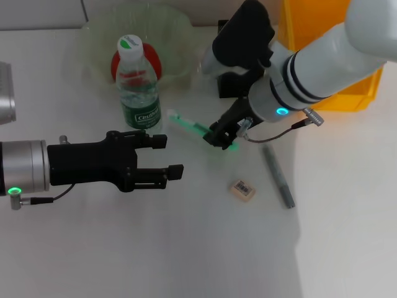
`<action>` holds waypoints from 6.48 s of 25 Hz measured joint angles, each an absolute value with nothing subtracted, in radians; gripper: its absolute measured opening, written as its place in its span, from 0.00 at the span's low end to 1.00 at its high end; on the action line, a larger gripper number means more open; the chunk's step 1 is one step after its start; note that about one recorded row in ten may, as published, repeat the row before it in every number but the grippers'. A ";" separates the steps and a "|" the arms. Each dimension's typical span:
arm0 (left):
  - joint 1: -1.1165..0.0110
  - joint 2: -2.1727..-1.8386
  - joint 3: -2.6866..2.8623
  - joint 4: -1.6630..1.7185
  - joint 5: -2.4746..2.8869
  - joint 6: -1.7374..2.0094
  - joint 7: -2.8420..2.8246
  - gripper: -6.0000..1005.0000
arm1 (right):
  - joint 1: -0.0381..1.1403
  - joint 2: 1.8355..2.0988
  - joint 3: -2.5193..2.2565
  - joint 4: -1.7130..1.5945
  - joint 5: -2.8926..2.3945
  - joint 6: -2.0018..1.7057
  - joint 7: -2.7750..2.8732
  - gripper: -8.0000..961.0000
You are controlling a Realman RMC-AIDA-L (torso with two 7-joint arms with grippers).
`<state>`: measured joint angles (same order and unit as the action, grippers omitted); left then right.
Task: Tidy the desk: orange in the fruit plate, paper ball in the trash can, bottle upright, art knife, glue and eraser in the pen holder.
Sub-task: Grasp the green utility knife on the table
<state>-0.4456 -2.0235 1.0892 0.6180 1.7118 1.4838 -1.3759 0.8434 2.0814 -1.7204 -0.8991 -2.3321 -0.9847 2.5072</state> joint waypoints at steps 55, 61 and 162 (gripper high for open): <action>-0.444 -2.031 1.077 0.623 1.709 1.492 -1.391 0.79 | 0.791 1.998 -0.866 -0.461 -1.560 -1.075 1.783 0.60; -0.444 -2.030 1.077 0.623 1.710 1.493 -1.391 0.79 | 0.756 2.000 -0.863 -0.495 -1.559 -1.125 1.783 0.60; -0.713 -2.080 1.972 1.238 2.488 1.232 -2.715 0.26 | 0.336 2.021 -0.492 -0.726 -1.948 -1.832 1.664 0.59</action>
<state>-0.7134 -2.0801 1.9720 1.2377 2.4881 1.2317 -2.7152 0.3360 2.0215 -0.4924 -0.7255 -1.9476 -1.8317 1.6645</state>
